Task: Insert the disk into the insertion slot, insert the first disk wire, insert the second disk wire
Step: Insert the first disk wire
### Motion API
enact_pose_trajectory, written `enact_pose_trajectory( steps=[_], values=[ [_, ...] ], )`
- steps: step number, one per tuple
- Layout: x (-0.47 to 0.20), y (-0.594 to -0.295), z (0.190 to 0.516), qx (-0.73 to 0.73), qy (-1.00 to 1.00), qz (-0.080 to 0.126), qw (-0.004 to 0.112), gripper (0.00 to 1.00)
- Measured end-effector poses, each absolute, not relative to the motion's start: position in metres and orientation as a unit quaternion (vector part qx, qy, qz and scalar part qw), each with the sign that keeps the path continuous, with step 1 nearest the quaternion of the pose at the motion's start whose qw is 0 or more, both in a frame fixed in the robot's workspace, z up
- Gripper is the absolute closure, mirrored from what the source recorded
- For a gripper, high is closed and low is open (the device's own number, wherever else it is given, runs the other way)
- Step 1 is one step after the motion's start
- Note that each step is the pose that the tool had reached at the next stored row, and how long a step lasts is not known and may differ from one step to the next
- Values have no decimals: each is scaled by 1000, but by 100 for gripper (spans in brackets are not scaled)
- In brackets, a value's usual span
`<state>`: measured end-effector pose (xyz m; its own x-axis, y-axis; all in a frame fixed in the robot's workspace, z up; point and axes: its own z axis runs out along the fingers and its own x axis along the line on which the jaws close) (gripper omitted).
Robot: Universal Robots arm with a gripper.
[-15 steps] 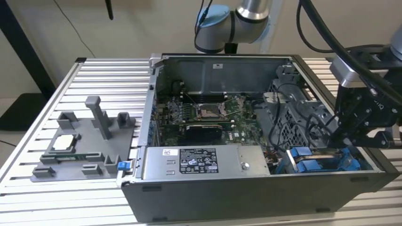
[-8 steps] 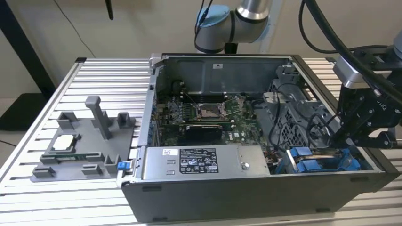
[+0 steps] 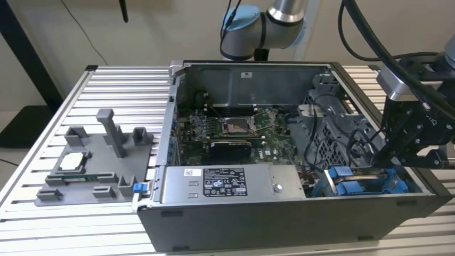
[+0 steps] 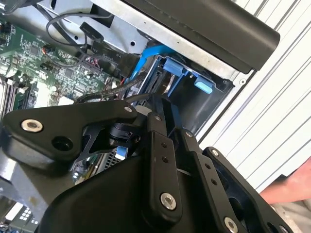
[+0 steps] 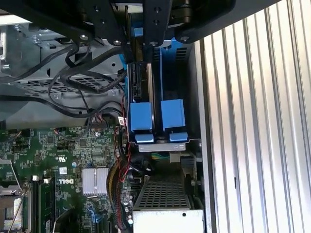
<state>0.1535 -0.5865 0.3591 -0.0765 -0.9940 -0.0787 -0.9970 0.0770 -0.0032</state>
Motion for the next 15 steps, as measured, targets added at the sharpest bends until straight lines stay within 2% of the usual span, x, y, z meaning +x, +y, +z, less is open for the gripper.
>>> enact_pose_trajectory(
  steps=[15],
  values=[
    [154,-582,354,-679,733,23,32,100]
  ],
)
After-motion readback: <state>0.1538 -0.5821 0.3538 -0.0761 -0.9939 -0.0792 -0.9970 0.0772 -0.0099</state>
